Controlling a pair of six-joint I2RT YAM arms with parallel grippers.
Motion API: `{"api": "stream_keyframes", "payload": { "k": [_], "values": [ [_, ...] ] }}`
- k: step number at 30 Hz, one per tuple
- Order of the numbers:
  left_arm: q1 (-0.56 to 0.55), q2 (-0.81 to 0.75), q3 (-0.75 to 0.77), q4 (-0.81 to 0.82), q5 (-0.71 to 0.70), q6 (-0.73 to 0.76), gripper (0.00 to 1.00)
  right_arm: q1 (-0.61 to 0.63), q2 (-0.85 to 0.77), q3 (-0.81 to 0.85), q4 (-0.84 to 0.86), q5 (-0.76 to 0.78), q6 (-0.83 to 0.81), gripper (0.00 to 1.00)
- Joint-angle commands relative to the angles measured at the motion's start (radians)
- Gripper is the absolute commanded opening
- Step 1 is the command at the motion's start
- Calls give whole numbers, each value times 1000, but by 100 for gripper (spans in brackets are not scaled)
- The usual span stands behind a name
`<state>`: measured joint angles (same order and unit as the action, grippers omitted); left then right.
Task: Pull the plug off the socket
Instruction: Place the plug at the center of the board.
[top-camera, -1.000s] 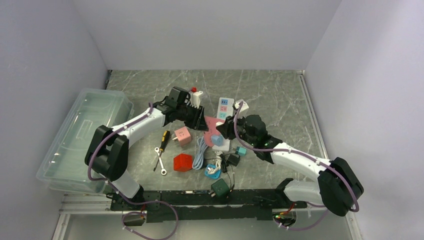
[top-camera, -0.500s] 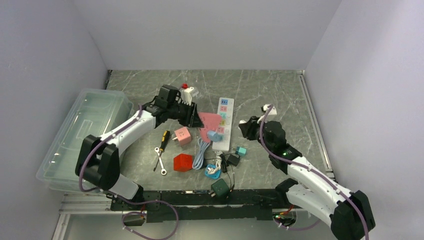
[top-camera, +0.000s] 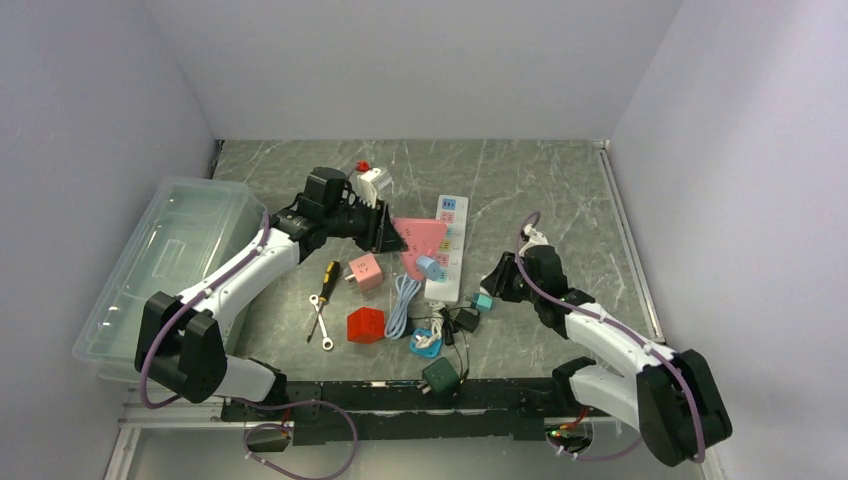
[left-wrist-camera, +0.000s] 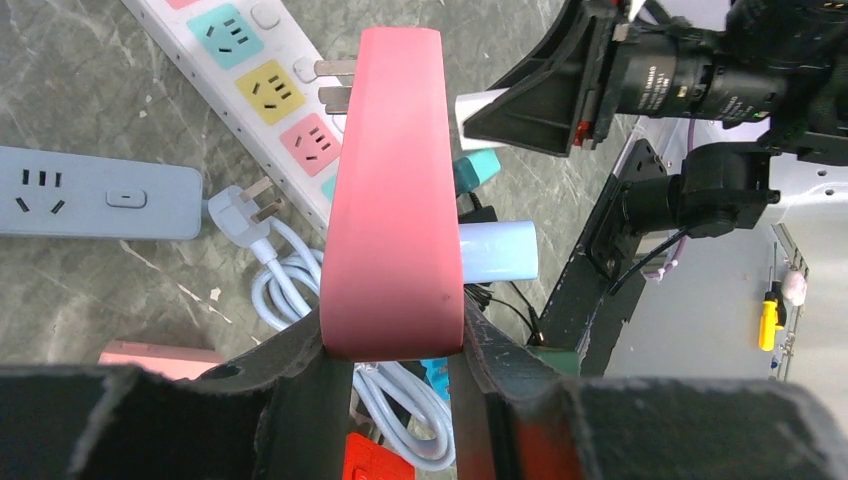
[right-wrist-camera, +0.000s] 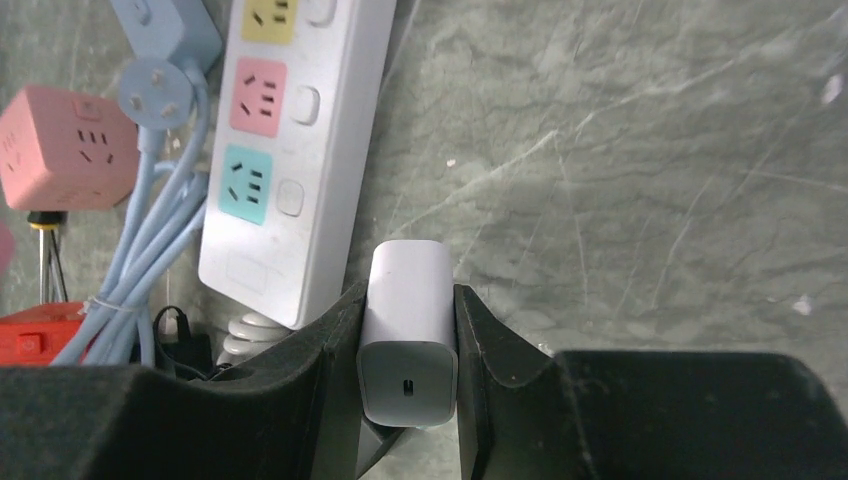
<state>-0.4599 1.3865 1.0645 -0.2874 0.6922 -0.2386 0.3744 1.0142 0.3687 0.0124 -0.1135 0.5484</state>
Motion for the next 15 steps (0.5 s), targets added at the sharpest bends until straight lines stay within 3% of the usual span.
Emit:
{"api": "stream_keyframes", "payload": {
  "k": [1, 6, 15],
  "values": [
    [-6, -42, 8, 58, 32, -11, 0, -5, 71, 10, 101, -53, 41, 12],
    [-11, -44, 8, 50, 17, -2, 0, -4, 119, 10, 128, -26, 48, 21],
    [-19, -30, 10, 50, 20, -2, 0, -5, 85, 28, 23, 122, 47, 63]
  ]
}}
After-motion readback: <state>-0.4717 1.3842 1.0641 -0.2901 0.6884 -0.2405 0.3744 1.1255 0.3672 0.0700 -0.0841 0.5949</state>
